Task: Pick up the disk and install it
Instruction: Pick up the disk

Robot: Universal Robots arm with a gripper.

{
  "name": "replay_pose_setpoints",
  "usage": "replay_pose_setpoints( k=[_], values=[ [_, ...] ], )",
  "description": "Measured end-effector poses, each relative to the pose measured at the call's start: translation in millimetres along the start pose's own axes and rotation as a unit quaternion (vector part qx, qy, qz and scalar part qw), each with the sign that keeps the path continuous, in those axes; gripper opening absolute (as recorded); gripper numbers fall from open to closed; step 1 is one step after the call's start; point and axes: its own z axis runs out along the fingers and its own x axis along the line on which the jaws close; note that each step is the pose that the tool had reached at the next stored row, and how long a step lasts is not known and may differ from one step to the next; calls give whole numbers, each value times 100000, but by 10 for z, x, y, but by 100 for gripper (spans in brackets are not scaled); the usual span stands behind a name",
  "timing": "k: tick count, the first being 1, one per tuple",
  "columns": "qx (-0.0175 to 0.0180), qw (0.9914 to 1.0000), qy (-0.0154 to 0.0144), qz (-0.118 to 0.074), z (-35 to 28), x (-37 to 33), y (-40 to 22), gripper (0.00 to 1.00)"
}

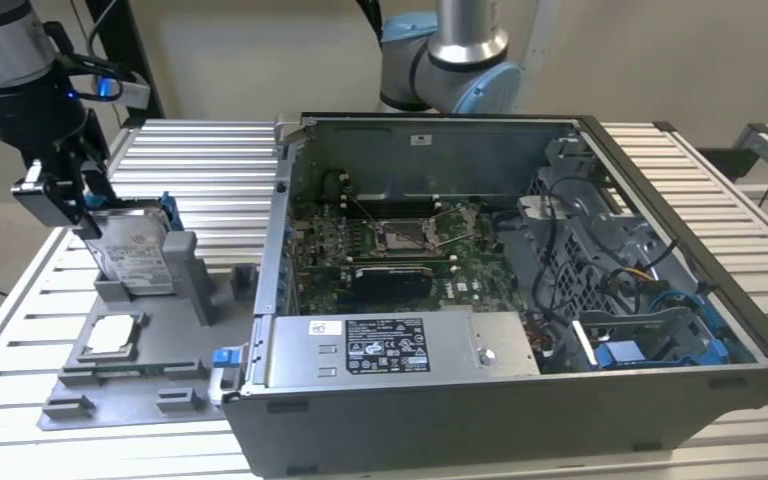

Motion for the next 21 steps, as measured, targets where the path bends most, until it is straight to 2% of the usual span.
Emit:
replay_pose_setpoints(
  k=[10, 15, 21],
  values=[
    [150, 99989, -1480, 40, 151, 7, 3, 100],
    [201, 99972, -2360, 108, 214, 10, 4, 100],
    [184, 99969, -2467, 113, 211, 10, 4, 100]
  ],
)
